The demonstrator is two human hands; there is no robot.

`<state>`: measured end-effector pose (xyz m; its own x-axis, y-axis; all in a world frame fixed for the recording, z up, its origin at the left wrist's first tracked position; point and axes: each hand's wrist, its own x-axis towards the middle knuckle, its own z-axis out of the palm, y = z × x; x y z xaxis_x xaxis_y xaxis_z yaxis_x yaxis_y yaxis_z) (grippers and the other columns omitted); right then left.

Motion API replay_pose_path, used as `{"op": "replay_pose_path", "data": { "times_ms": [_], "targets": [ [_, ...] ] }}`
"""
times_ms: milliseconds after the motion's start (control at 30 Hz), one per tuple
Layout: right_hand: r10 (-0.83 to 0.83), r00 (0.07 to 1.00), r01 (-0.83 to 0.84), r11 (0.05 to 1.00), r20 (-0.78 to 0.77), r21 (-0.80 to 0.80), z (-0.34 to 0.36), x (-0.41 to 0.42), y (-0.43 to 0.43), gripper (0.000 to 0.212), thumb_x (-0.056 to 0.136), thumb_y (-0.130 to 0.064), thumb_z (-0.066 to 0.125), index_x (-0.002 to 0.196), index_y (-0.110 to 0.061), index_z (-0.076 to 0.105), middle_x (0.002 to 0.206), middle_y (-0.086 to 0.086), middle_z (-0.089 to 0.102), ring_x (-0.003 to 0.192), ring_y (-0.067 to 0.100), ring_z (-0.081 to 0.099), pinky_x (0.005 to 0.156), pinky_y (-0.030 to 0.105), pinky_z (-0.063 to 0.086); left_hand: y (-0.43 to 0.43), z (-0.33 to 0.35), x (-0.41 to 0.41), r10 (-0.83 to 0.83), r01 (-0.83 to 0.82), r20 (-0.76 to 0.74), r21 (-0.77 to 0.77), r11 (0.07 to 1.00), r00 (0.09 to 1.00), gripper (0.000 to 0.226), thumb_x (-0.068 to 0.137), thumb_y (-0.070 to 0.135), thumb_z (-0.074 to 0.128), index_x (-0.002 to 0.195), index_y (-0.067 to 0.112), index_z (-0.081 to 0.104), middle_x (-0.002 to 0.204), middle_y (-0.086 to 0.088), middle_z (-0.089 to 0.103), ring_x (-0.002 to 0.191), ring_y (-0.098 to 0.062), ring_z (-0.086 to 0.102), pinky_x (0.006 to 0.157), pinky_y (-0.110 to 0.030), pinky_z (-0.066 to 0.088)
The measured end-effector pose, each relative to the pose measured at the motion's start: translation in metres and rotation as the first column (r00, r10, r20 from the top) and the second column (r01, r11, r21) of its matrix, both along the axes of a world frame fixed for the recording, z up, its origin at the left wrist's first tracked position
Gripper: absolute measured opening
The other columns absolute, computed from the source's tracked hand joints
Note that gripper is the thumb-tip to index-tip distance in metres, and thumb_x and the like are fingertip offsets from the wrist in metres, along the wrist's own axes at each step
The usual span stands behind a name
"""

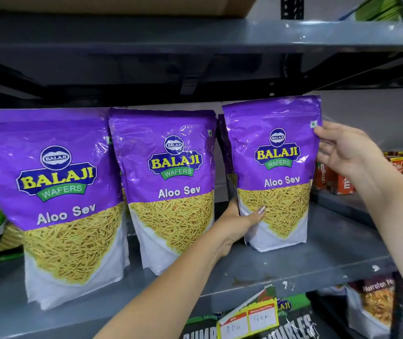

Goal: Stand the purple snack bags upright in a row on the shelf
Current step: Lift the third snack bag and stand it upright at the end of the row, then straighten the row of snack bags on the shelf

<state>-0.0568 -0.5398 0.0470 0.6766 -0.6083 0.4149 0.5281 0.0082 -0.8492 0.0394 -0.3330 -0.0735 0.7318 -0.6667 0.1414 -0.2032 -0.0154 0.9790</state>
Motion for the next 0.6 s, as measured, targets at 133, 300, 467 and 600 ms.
{"op": "replay_pose_path", "data": {
  "times_ms": [133,300,467,600],
  "targets": [
    [-0.063,0.998,0.063,0.998,0.01,-0.008,0.0,-0.007,0.008,0.013,0.088,-0.011,0.06,0.094,-0.02,0.066,0.088,-0.002,0.076,0.071,0.005,0.072,0.065,0.022,0.058,-0.001,-0.002,0.0,-0.047,0.044,-0.062,-0.038,0.998,0.997,0.048,0.094,0.018,0.065,0.139,0.015,0.048,0.138,-0.006,0.061,0.127,-0.021,0.057,0.113,-0.04,0.04],
    [-0.372,0.927,0.375,0.924,0.045,-0.075,-0.006,-0.014,0.029,0.033,0.085,-0.023,0.065,0.117,-0.017,0.059,0.106,0.0,0.067,0.089,0.005,0.064,0.079,0.025,0.051,0.025,0.002,-0.042,0.096,-0.106,0.201,0.036,0.994,0.975,0.084,0.08,0.068,0.061,0.145,0.022,0.035,0.147,0.009,0.047,0.134,-0.008,0.044,0.113,-0.028,0.034],
    [-0.392,0.826,0.545,0.739,0.405,-0.396,-0.04,-0.037,0.12,0.016,0.081,-0.014,0.058,0.091,-0.025,0.065,0.08,-0.003,0.065,0.071,0.012,0.06,0.067,0.025,0.05,0.109,-0.014,-0.076,0.194,-0.295,0.849,-0.048,0.954,0.491,0.059,0.089,0.056,0.053,0.143,0.04,0.036,0.152,0.035,0.022,0.14,0.02,0.012,0.113,-0.004,0.011],
    [-0.136,0.99,0.129,0.777,0.036,-0.616,-0.086,0.005,0.18,0.027,0.075,-0.015,0.072,0.086,-0.037,0.062,0.084,-0.012,0.069,0.072,0.002,0.065,0.072,0.027,0.052,0.172,-0.01,-0.046,0.177,-0.66,0.983,-0.16,0.734,-0.041,0.078,0.081,0.06,0.049,0.149,0.024,0.036,0.164,-0.004,0.023,0.153,-0.027,0.013,0.119,-0.052,0.014]
  ]
}}
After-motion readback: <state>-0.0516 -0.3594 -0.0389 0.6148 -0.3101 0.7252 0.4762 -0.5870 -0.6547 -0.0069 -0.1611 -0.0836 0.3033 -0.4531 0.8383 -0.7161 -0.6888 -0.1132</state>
